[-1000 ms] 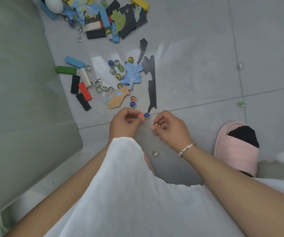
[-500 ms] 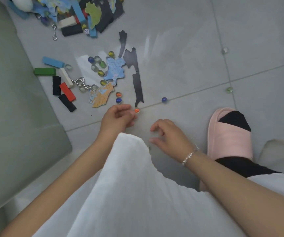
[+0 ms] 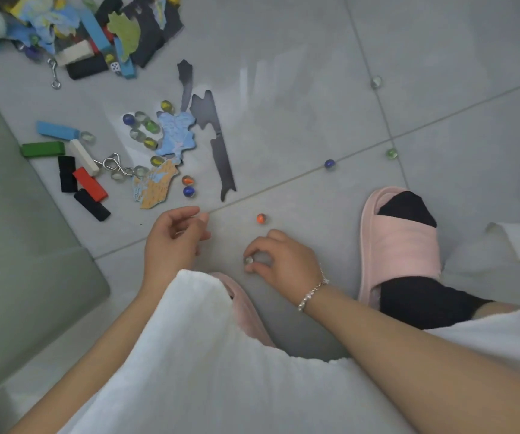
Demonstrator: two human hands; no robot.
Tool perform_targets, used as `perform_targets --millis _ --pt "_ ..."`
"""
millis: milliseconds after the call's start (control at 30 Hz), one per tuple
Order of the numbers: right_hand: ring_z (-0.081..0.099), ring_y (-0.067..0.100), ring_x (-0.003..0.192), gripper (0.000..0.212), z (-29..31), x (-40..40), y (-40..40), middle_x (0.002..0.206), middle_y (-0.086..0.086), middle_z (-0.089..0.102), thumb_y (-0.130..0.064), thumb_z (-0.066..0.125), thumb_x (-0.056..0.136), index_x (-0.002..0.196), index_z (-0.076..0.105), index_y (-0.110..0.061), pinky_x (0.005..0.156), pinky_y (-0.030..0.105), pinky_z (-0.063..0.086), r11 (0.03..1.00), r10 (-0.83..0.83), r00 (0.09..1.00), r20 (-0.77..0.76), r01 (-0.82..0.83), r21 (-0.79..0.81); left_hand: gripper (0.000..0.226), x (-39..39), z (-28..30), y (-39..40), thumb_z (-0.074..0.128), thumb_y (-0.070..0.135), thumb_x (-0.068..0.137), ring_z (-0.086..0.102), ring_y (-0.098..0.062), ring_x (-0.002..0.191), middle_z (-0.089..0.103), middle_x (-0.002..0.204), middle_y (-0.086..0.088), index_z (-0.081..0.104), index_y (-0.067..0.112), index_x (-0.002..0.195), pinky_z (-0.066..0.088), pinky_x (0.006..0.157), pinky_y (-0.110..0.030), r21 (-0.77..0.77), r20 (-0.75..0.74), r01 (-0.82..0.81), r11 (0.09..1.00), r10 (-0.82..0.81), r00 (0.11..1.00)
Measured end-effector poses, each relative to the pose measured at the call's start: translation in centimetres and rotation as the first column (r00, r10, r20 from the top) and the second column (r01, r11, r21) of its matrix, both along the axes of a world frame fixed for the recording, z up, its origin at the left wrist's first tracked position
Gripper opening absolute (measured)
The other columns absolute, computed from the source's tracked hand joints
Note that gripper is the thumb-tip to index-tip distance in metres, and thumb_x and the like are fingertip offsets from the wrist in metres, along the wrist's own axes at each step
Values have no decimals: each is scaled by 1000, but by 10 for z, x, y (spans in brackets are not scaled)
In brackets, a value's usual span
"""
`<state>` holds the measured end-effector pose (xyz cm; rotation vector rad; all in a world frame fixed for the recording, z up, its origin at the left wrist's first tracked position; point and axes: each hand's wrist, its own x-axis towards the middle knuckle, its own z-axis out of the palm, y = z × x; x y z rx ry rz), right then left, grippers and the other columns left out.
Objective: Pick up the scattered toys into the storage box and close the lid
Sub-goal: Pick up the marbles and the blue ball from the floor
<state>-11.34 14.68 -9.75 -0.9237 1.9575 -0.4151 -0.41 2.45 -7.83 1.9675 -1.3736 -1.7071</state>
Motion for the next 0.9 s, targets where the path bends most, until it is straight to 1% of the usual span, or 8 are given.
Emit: perform_targets --millis 100,233,300,433,533,633,767,900 --pt "54 10 100 11 -2 0 3 79 -18 44 -28 67 81 87 64 -19 83 31 45 992 -83 995 62 88 -90 10 3 -5 1 64 18 87 58 4 58 59 78 6 59 23 93 42 50 -6 -66 57 14 998 -10 998" --pt "43 7 69 14 4 1 18 78 -16 39 -21 59 87 93 53 -10 69 25 39 927 -331 943 -29 319 -198 24 6 -1 2 68 21 84 49 5 62 44 101 5 53 32 99 38 64 -3 -273 213 189 943 -132 968" --pt "44 9 72 14 4 -5 20 90 -4 44 -18 56 90 96 52 -7 70 29 41 904 -405 906 -119 378 -198 37 3 0 -2 68 20 84 52 -1 69 34 114 5 50 33 114 37 70 -1 -312 217 257 914 -195 957" --pt "54 33 76 13 -12 -20 9 96 16 50 -11 54 90 96 55 0 64 35 43 954 -296 907 -300 264 -142 45 -7 -10 -18 68 16 84 55 -9 72 28 118 6 53 27 124 39 76 -6 -354 238 361 863 -290 927" --pt "55 34 71 9 -18 -20 12 91 17 54 -8 54 88 90 55 1 57 34 43 964 -258 902 -345 219 -148 40 -11 -18 -24 67 11 84 55 -6 74 31 117 6 57 20 121 36 75 2 -365 255 436 823 -362 897" --pt "49 26 75 8 -17 -22 15 92 9 49 -7 52 91 92 53 1 64 30 38 950 -307 916 -260 278 -141 27 -12 -24 -29 67 7 83 51 0 71 38 111 4 63 9 110 34 73 5 -405 277 476 781 -392 877" --pt "45 9 71 4 -11 -26 13 90 2 46 -4 54 90 90 51 -3 64 11 31 866 -487 868 -98 466 -184 15 -13 -23 -31 68 7 83 48 1 68 43 105 2 65 8 98 32 71 5 -404 333 512 758 -399 854" --pt "52 -3 67 13 -6 -33 -1 83 -1 56 -9 58 89 86 47 -16 62 2 37 783 -599 799 57 599 -165 9 -20 -14 -31 70 12 80 54 -10 65 56 86 -2 63 14 86 42 71 -4 -295 264 379 877 -306 915"
